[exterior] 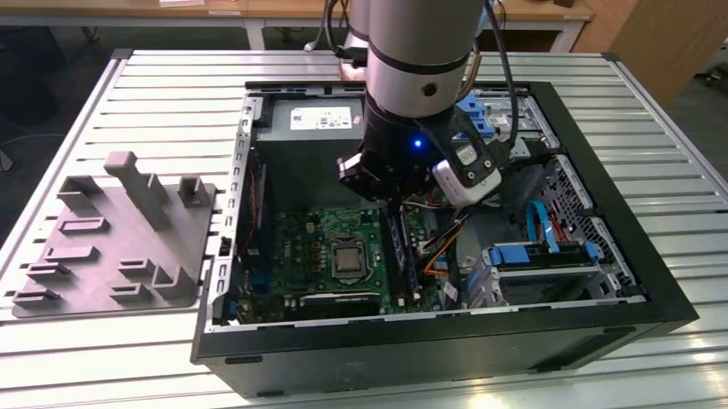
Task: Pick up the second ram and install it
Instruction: 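Insert the second ram into the second slot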
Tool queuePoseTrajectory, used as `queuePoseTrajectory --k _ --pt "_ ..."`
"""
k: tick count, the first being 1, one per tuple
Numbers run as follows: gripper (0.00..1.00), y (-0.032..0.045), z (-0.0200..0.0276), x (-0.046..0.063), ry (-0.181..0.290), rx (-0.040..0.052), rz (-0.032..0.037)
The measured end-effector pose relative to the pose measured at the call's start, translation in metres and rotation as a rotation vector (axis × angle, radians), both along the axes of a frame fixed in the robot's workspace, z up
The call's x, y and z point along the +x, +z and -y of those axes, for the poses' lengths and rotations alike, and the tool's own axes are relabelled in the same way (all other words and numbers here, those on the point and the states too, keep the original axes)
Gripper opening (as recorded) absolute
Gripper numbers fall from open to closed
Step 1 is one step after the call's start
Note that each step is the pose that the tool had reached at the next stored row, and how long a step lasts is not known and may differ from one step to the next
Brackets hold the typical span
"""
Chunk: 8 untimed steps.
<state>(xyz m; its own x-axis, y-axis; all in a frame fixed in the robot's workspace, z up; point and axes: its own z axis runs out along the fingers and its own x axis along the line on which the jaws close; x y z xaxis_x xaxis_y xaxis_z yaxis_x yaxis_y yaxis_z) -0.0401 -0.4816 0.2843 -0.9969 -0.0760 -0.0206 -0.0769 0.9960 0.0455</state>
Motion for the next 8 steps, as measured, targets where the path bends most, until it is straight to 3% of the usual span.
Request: queuePoseTrajectory --k 8 --pt "0.11 -0.0055 0.0005 0.0068 -0.001 -0.0002 -0.0008"
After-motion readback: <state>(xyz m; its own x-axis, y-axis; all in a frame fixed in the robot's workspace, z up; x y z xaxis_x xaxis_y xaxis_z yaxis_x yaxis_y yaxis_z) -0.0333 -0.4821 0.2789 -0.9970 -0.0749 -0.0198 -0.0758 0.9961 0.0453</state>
